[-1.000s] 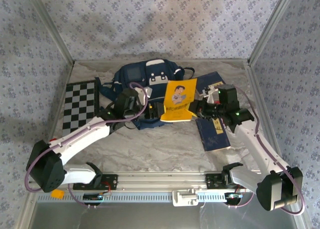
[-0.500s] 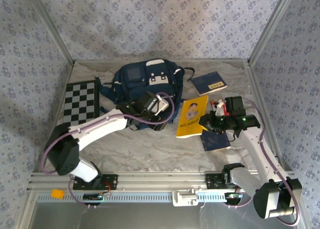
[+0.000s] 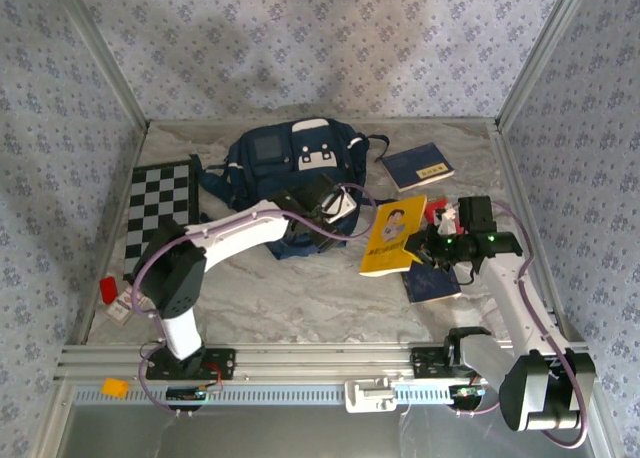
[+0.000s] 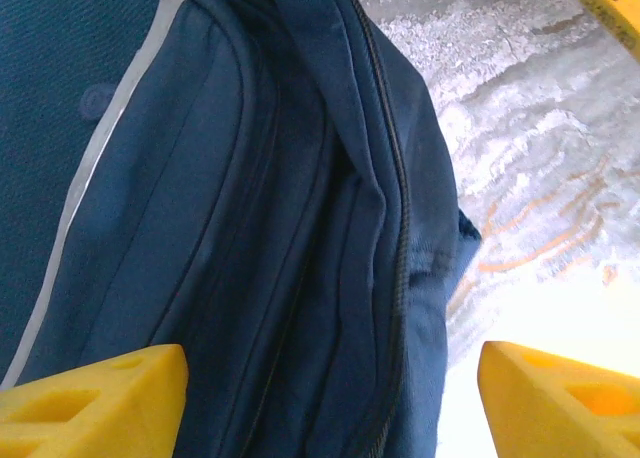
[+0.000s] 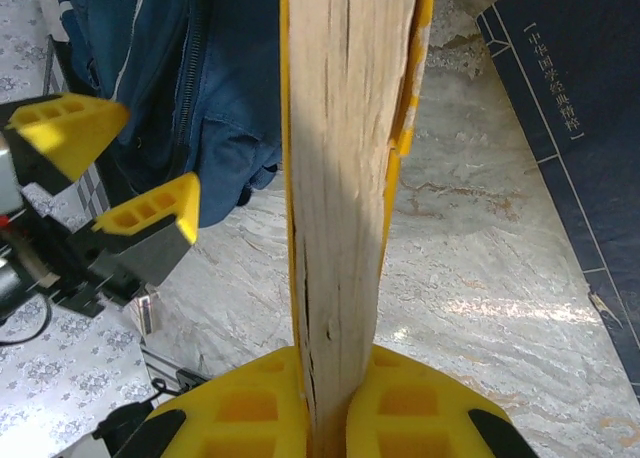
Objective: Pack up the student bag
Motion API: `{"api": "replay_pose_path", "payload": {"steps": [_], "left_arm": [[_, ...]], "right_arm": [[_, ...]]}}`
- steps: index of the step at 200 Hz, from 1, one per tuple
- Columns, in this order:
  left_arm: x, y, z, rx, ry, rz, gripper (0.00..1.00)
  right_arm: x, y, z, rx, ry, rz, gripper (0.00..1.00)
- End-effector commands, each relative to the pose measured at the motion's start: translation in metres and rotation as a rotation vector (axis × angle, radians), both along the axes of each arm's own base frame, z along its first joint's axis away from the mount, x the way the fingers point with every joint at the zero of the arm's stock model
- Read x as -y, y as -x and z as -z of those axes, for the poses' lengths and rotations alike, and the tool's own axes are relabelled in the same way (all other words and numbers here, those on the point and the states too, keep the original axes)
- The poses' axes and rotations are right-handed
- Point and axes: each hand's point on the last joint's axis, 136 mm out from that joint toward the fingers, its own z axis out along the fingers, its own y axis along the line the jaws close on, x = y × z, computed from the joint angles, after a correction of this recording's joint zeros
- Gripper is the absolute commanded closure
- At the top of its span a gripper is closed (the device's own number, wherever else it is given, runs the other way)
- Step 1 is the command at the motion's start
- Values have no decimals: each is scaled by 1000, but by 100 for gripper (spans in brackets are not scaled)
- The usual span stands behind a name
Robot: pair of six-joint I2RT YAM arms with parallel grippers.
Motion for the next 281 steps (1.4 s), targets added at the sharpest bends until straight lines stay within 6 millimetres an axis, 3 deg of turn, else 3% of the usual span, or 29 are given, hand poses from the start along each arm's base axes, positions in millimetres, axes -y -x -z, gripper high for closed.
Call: {"api": "replay_pose_path", "payload": {"steps": [1,34,70,131,178,215,249,281], "left_arm": [[10,-10,1,-2,-15,23,29],[8,-24,-5,-52,17,-16,41],[-1,-32,-15,-112,93,-52,40],[-6,-28,8,-190,109,-94,50],[-4,-39,5,-185,143,-140,61],[5,-34,22,-253,151,-129,67],[-2,-29,36,-276,124,-138,71],[-6,-30,35,-275,125,-144,87]], "right_arm": [[-5,-8,-11,66,-38,-29,100],[-5,-8,-13,68,-42,-33,100],[-4,-8,-11,64,-39,-30,100],[-4,-9,-11,68,-40,-27,100],[-4,-9,-9,60,-42,-25,100],[-4,-10,-10,64,-44,-26,100],[-4,-9,-9,63,-40,-27,100],[-5,-11,-9,59,-47,-26,100]]}}
